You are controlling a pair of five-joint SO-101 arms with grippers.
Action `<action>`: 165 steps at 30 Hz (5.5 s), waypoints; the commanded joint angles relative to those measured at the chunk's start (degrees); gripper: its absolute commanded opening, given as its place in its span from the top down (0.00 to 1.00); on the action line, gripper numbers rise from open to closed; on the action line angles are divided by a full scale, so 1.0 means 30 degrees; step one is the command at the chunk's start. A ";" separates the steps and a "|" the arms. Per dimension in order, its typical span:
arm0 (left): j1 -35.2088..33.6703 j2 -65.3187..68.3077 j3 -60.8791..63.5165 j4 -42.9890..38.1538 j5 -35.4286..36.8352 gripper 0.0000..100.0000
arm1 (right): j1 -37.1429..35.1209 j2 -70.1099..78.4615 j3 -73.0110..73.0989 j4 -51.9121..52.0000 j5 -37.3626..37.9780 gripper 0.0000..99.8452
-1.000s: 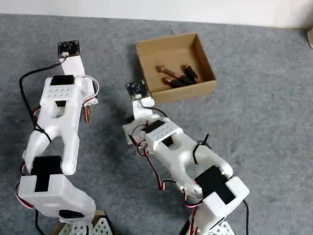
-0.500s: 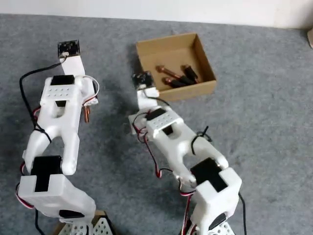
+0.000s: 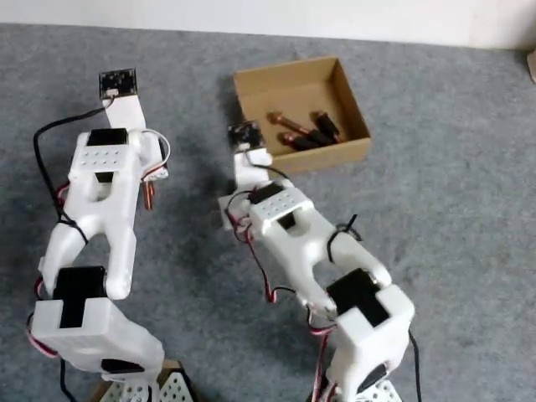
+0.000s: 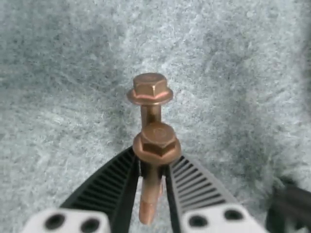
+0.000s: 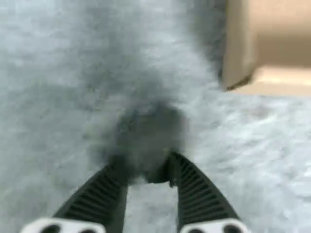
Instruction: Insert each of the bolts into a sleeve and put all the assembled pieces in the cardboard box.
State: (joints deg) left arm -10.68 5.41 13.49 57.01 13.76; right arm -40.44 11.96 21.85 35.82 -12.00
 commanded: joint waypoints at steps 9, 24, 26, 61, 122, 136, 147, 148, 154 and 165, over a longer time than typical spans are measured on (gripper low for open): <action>-0.0073 -0.1128 -0.0337 -0.0352 0.0234 1.00 | -0.0806 -0.9656 0.6725 -0.2916 0.2256 1.00; 0.2505 -0.0835 0.1216 -0.3399 0.0147 1.00 | 0.1011 -2.0762 1.3084 -0.2886 0.5333 1.00; 0.3033 -0.0835 0.1392 -0.3370 0.0147 1.00 | 0.1597 -2.3634 1.4842 -0.2857 0.5333 1.00; 0.3795 -0.0630 0.2476 0.0615 -0.1875 0.63 | 0.2974 -3.8579 2.4542 0.0923 0.6300 1.00; 1.0711 -3.0110 2.0264 -1.0051 -0.2403 0.99 | 0.3736 -3.8608 2.4571 0.0835 0.6418 1.00; 1.4960 -3.5326 2.3956 -1.2015 0.4835 0.99 | 0.4234 -3.8608 2.4542 0.0835 0.6330 1.00; 1.2410 -3.5267 2.4249 -1.2630 0.7619 0.99 | 0.3766 -3.8637 2.3751 0.2066 0.6300 1.00; 1.2498 -3.5267 2.4249 -1.2630 0.7736 0.99 | 0.3473 -3.8637 2.3516 0.2418 0.6300 1.00; 1.2791 -3.3978 2.4044 -1.5004 0.7648 0.99 | 0.3062 -3.8637 2.3077 0.2886 0.6300 1.00; 1.2821 -2.0703 1.8593 -1.6615 0.7912 0.99 | 0.4000 -3.8667 2.3048 0.1832 0.6271 1.00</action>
State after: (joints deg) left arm 27.21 -62.20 73.80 8.92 36.53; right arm -30.68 -103.65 93.93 44.35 6.46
